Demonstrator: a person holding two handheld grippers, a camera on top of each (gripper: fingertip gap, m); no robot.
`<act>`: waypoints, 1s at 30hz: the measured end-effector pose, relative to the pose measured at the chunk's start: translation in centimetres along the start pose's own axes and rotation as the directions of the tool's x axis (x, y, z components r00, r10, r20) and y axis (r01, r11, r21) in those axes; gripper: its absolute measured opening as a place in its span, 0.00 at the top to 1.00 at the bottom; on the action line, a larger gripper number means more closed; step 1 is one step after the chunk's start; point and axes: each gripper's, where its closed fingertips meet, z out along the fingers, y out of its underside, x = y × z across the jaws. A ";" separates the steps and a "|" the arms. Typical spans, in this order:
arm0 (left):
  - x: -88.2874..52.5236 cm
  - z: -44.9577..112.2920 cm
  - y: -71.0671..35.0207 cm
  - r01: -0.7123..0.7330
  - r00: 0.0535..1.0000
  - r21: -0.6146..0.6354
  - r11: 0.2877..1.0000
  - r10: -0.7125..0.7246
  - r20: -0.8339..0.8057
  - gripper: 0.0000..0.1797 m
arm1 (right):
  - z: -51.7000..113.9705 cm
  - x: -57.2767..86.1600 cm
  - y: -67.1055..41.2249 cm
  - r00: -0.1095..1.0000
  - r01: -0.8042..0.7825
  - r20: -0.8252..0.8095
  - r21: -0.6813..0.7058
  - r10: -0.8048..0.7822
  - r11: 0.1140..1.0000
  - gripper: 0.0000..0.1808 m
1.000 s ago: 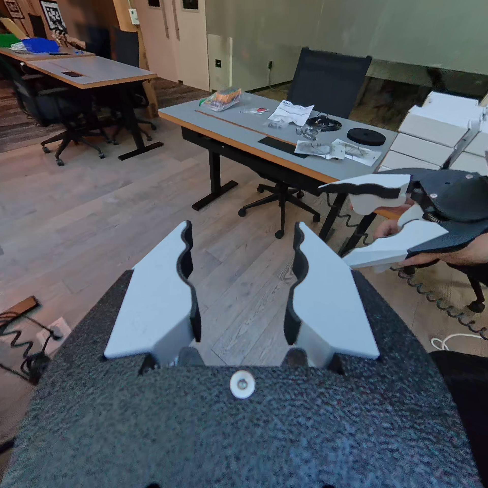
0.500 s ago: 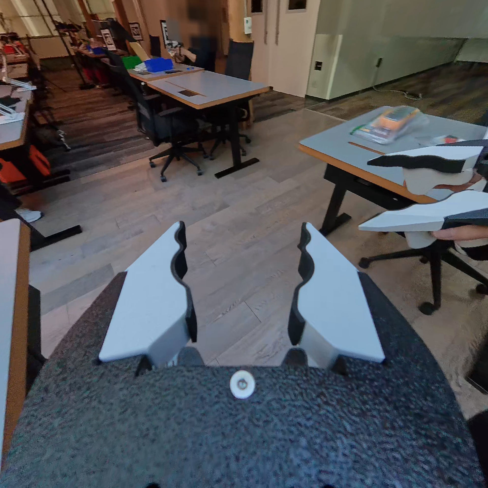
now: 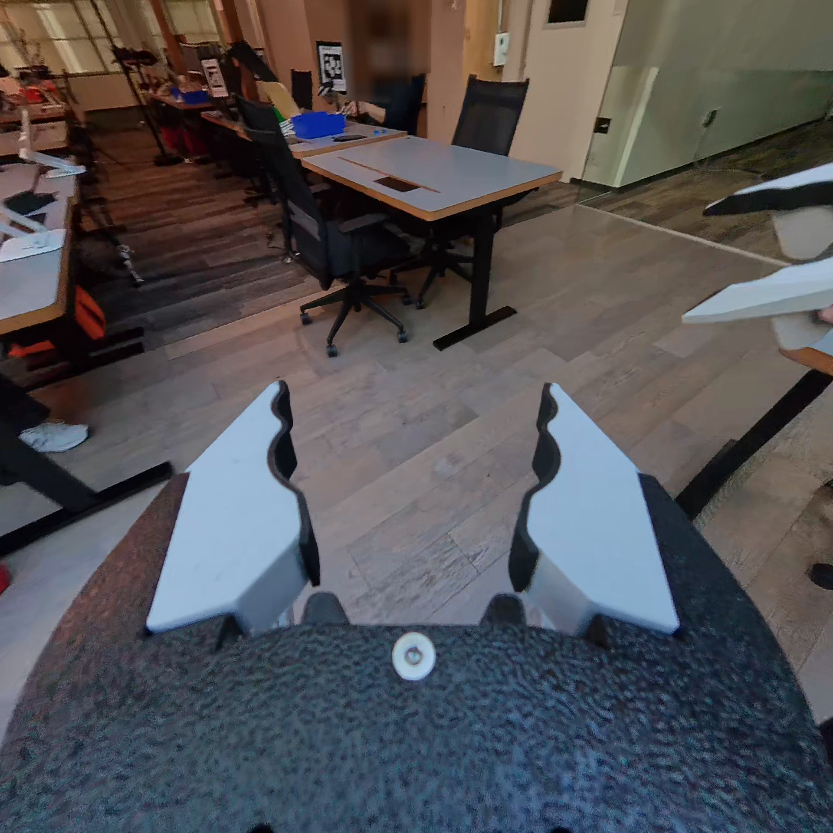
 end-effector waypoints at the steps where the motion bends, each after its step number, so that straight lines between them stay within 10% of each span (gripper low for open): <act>1: -1.6 3.5 -1.3 0.005 0.999 0.008 1.000 -0.005 -0.037 0.39 | 2.3 2.0 -0.1 1.000 -0.007 -0.029 -0.027 0.006 1.000 0.33; 14: -26.7 46.5 -5.3 -0.025 0.985 -0.105 0.994 0.007 -0.172 0.35 | 45.2 19.1 -3.7 0.978 -0.195 0.051 -0.080 0.200 0.977 0.28; 30: -71.8 92.4 -14.9 -0.058 0.995 -0.123 0.991 0.067 0.070 0.37 | 109.1 40.0 -41.6 0.960 0.057 0.254 0.225 -0.115 0.973 0.28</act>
